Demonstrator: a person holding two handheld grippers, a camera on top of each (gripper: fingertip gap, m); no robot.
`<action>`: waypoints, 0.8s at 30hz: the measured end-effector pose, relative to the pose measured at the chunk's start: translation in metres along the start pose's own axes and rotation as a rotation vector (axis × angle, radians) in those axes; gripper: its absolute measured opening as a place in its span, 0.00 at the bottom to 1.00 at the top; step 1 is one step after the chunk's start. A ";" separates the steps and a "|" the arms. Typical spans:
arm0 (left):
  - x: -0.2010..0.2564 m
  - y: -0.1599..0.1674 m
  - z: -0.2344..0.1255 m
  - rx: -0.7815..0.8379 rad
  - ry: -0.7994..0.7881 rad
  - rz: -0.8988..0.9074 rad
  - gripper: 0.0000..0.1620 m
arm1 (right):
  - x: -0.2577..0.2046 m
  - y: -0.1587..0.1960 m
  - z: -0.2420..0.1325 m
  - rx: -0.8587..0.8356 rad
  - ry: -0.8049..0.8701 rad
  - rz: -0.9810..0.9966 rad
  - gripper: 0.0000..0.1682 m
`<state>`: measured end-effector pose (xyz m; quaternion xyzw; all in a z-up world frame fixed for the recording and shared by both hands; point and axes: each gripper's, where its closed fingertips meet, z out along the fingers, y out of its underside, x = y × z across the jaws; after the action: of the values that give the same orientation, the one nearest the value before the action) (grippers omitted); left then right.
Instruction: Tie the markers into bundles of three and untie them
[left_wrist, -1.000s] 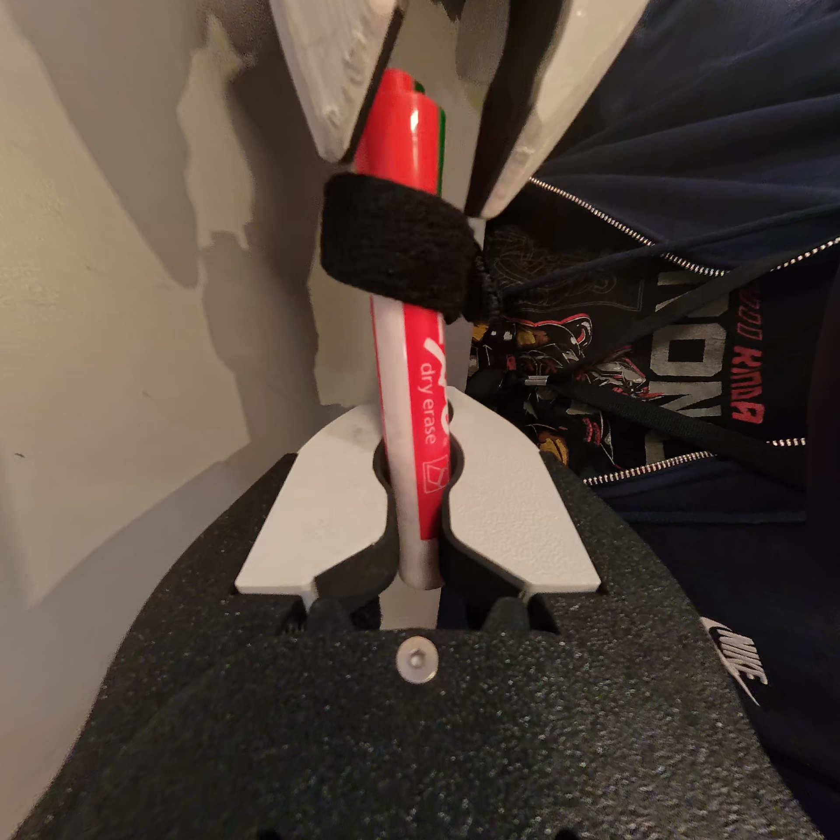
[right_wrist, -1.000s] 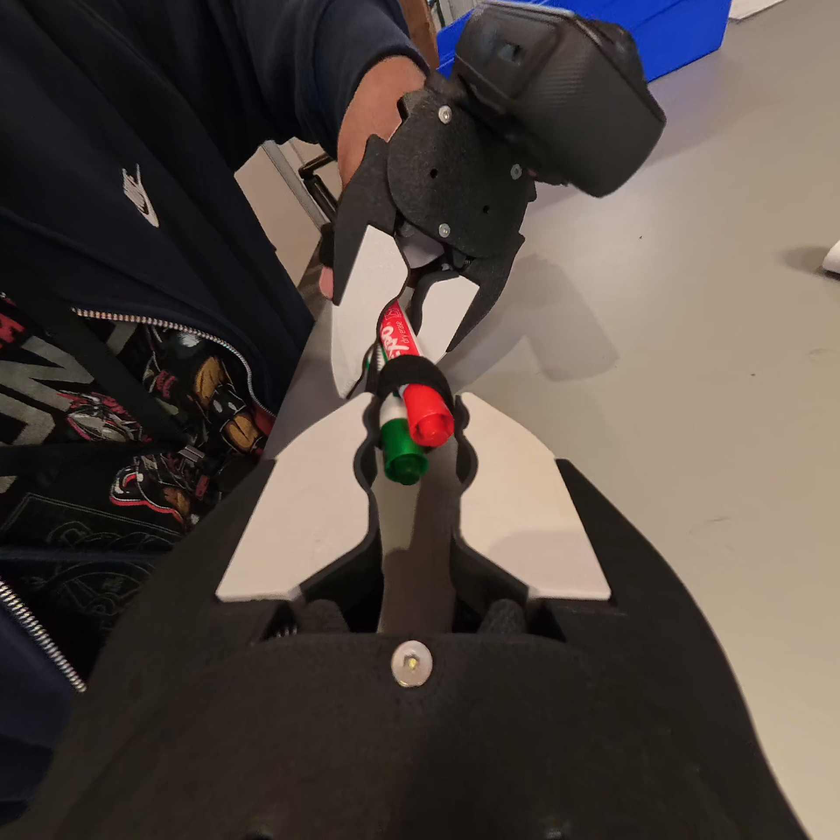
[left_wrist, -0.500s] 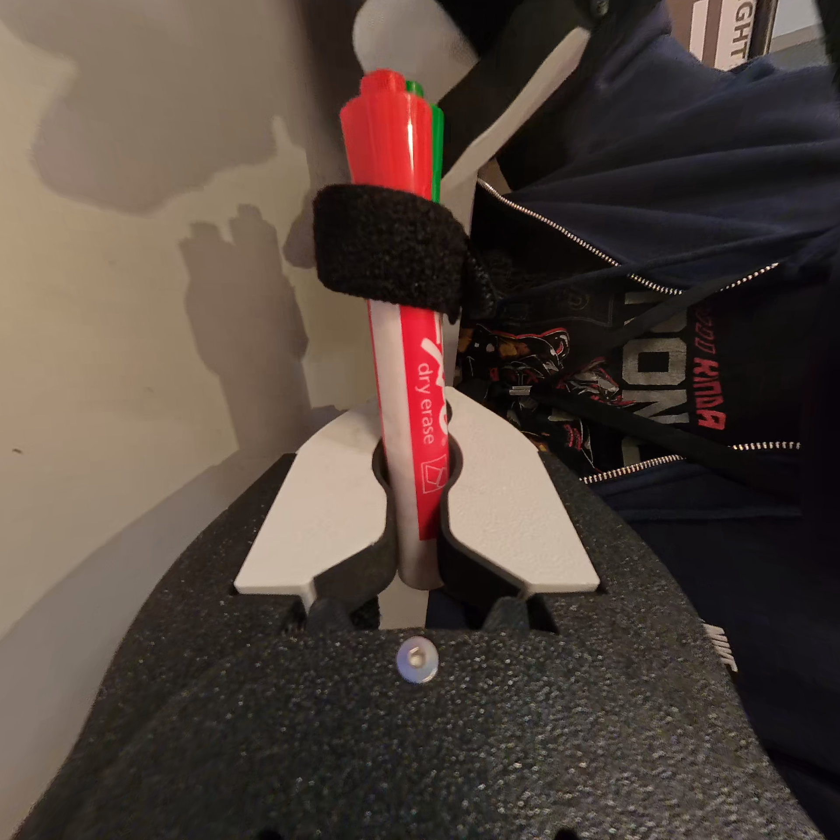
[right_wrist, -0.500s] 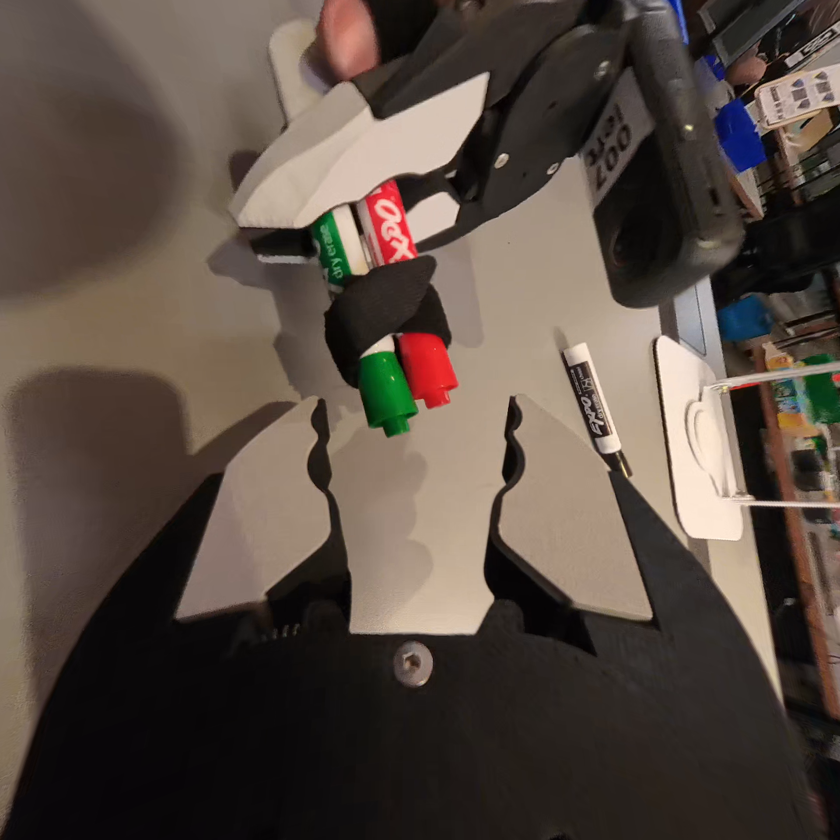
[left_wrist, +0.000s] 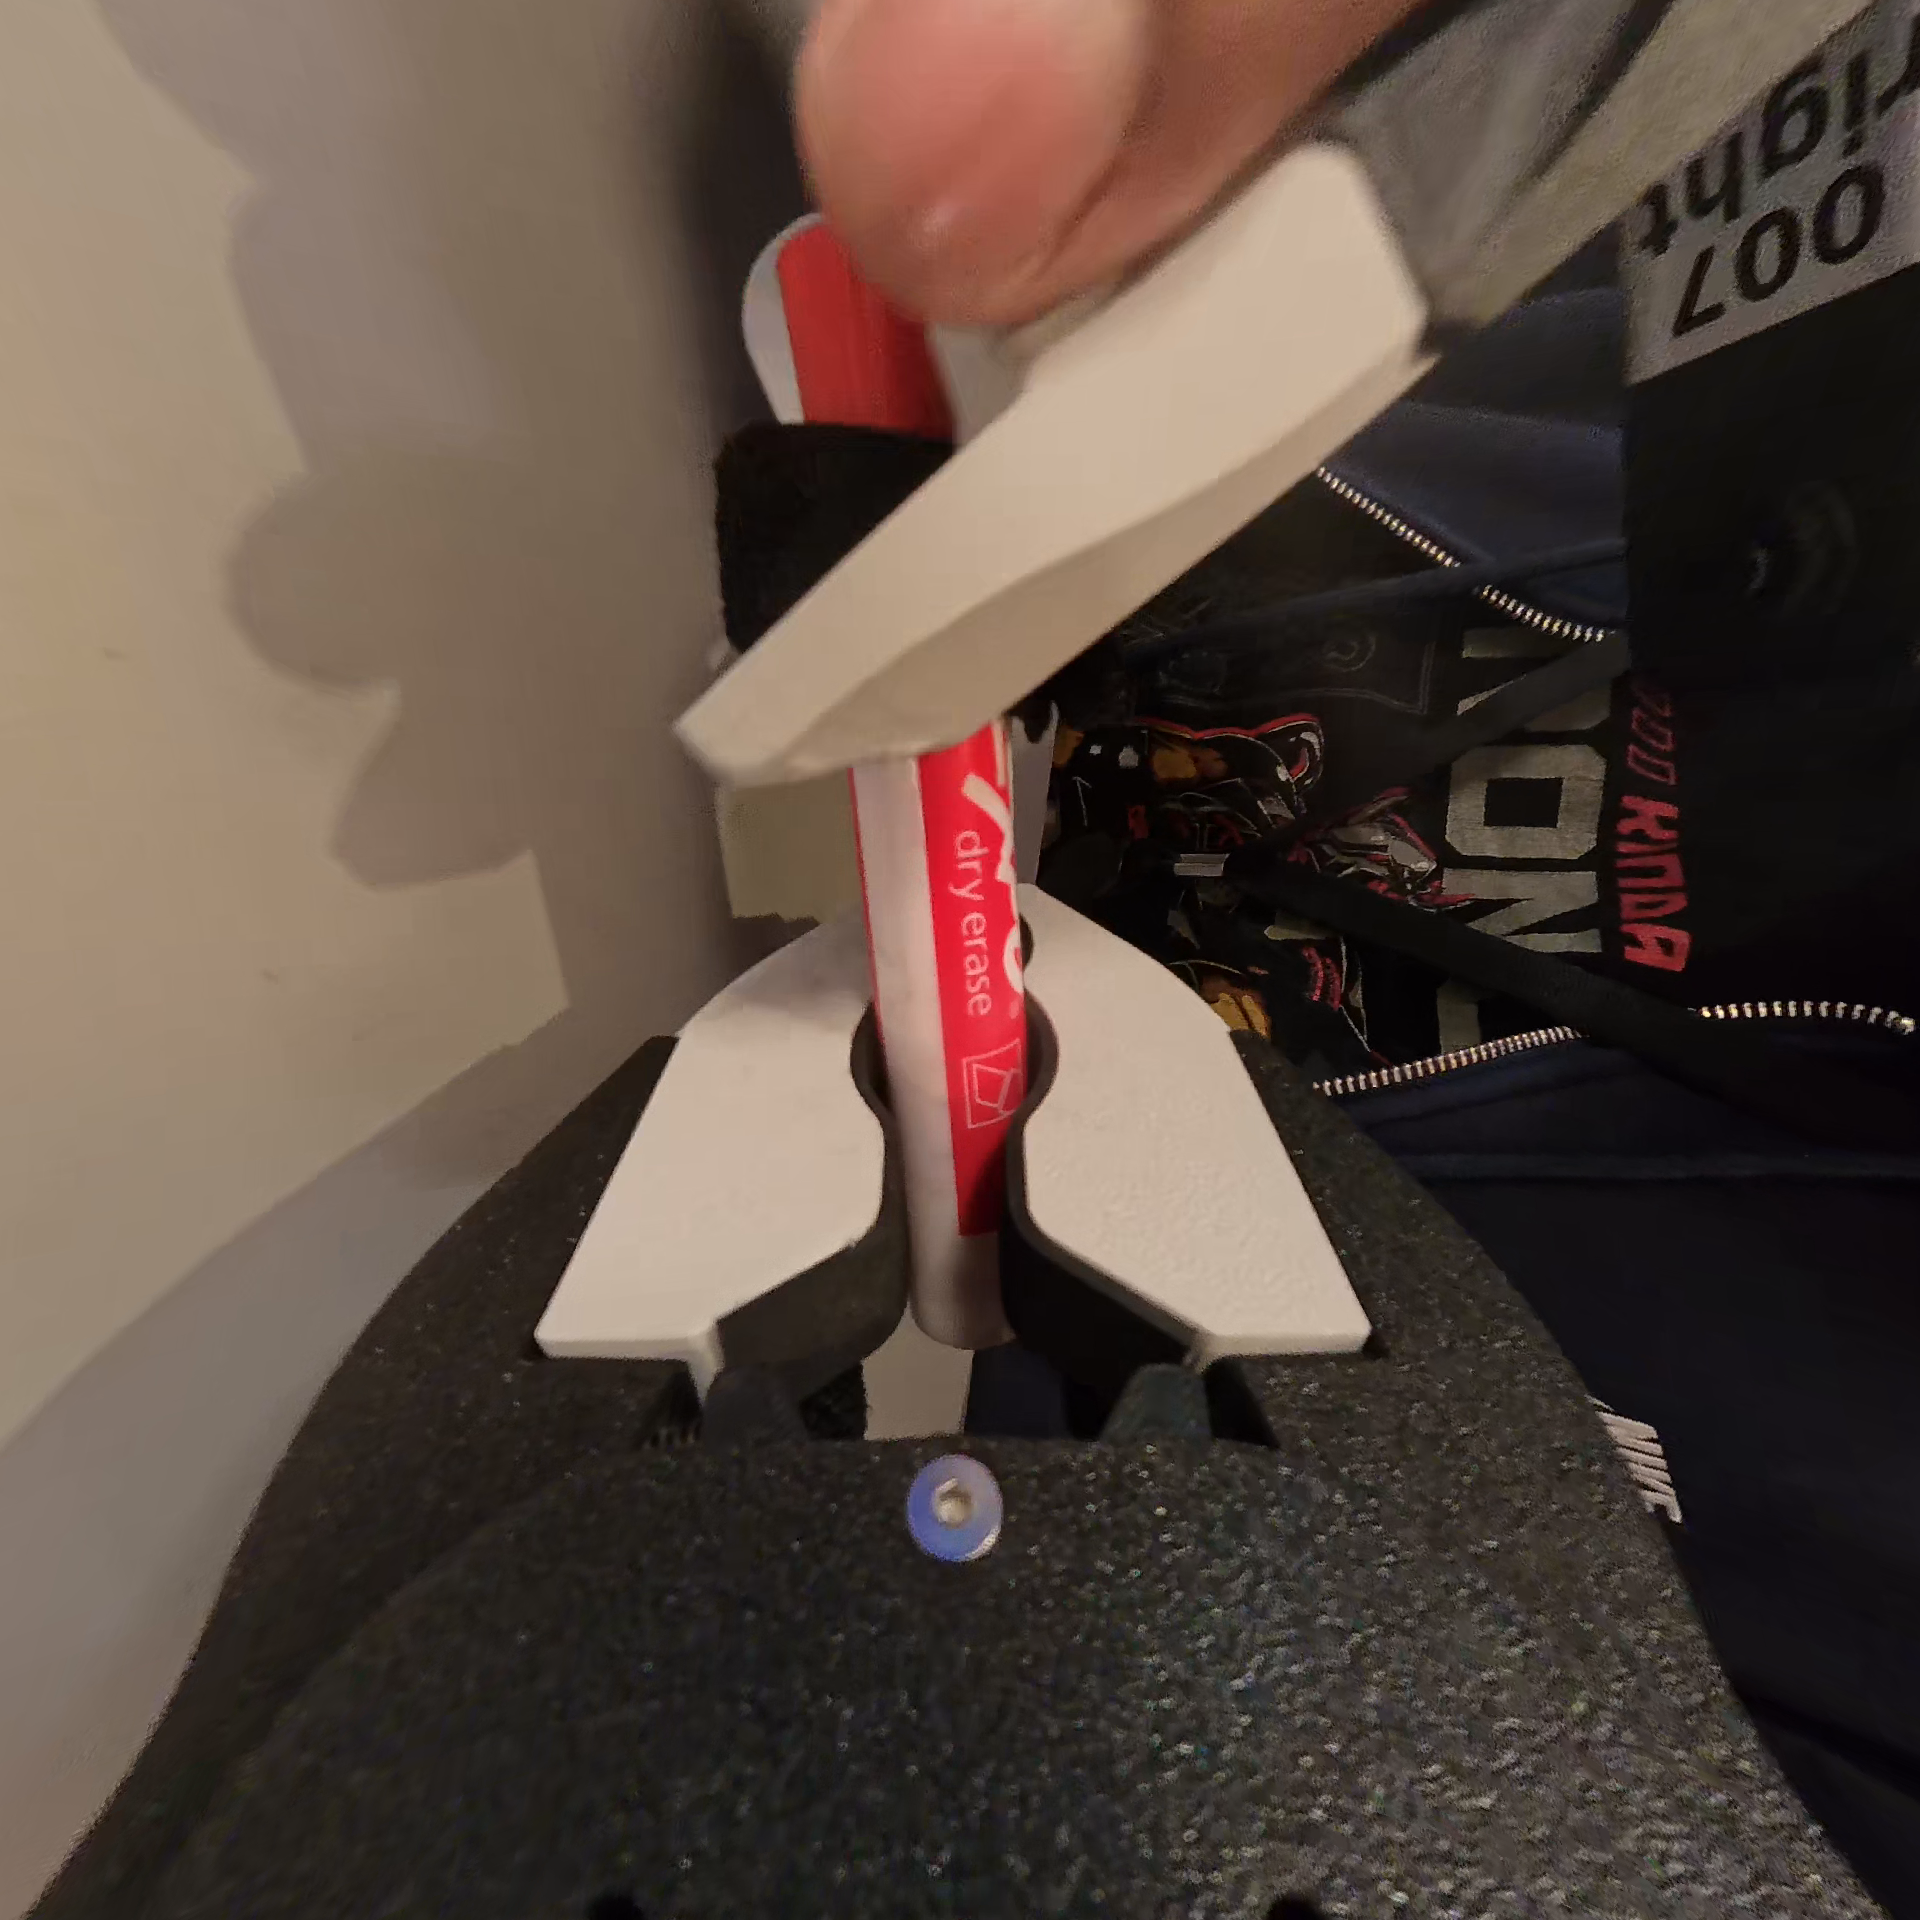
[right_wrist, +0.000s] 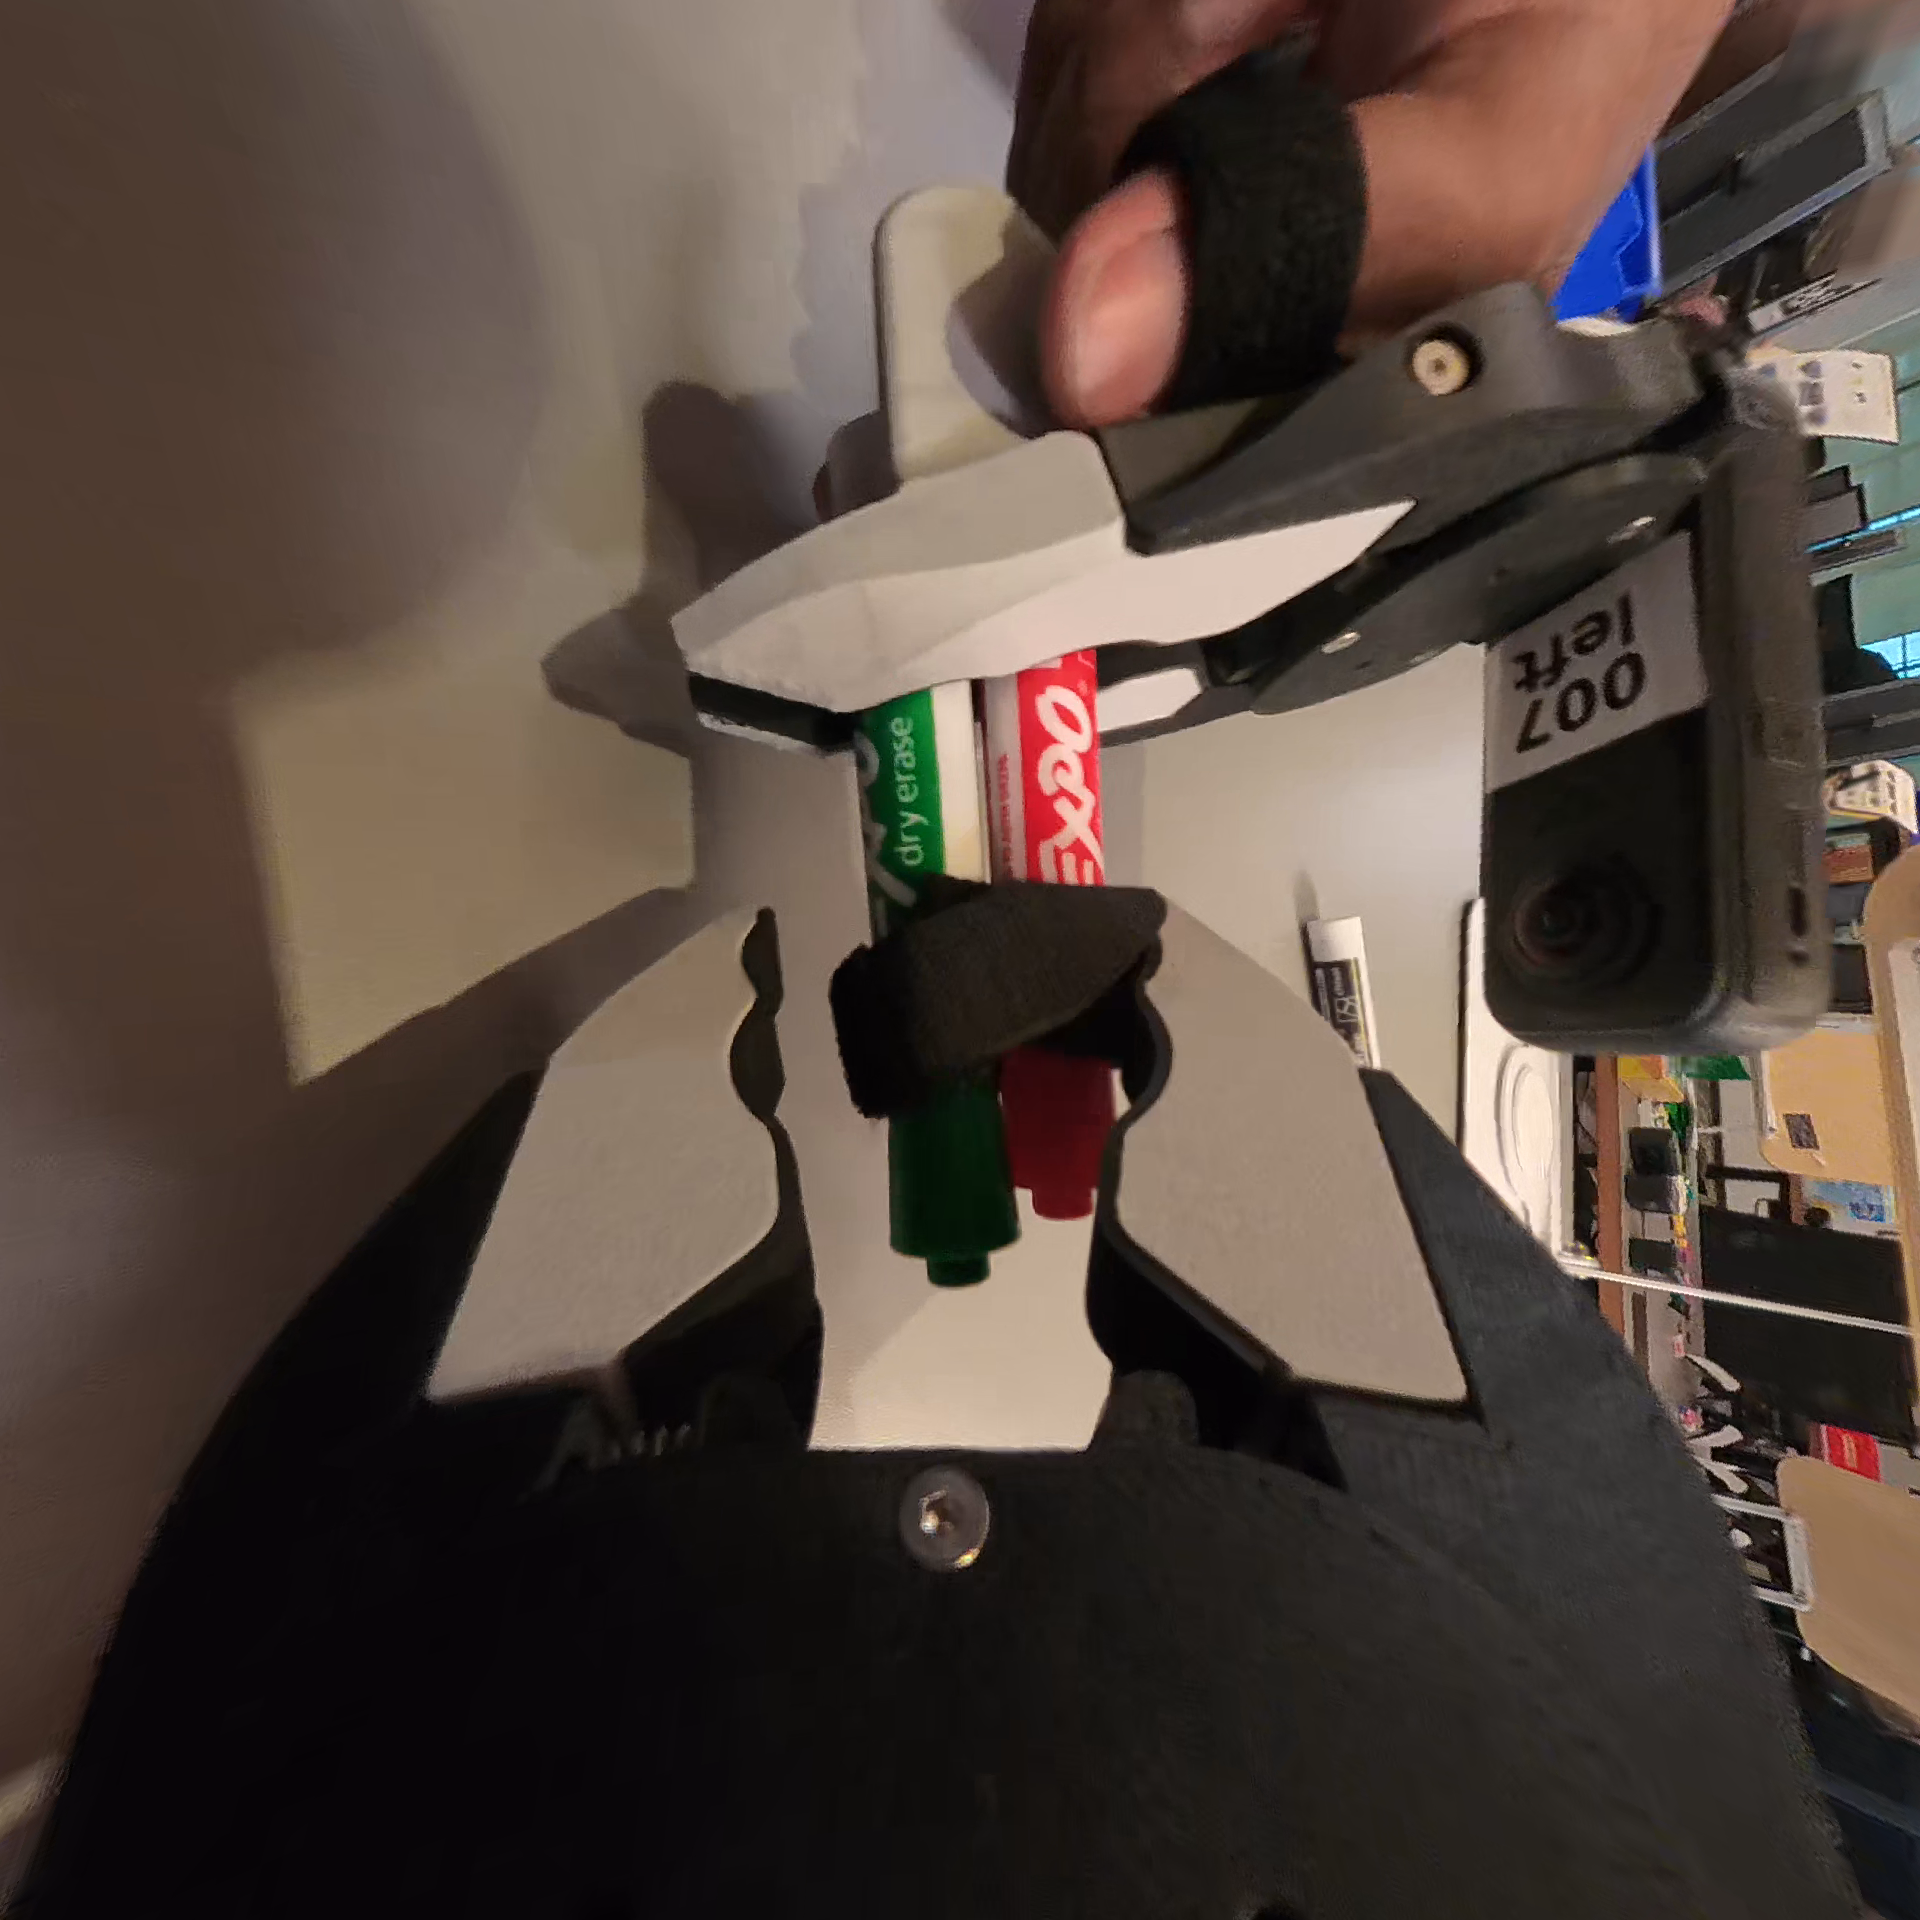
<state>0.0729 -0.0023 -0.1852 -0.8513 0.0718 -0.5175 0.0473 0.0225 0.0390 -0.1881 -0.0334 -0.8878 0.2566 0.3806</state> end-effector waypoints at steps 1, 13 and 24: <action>0.001 0.000 0.001 -0.005 0.000 0.001 0.09 | -0.001 0.001 0.002 -0.009 -0.001 -0.005 0.36; -0.005 0.003 0.005 -0.021 -0.020 -0.002 0.11 | 0.006 0.010 0.003 -0.047 0.053 -0.037 0.17; 0.000 -0.011 0.003 0.111 0.046 -0.016 0.10 | 0.022 0.012 0.003 -0.060 0.193 -0.116 0.21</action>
<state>0.0763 0.0086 -0.1851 -0.8359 0.0373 -0.5404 0.0885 0.0032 0.0534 -0.1812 -0.0180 -0.8547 0.2031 0.4774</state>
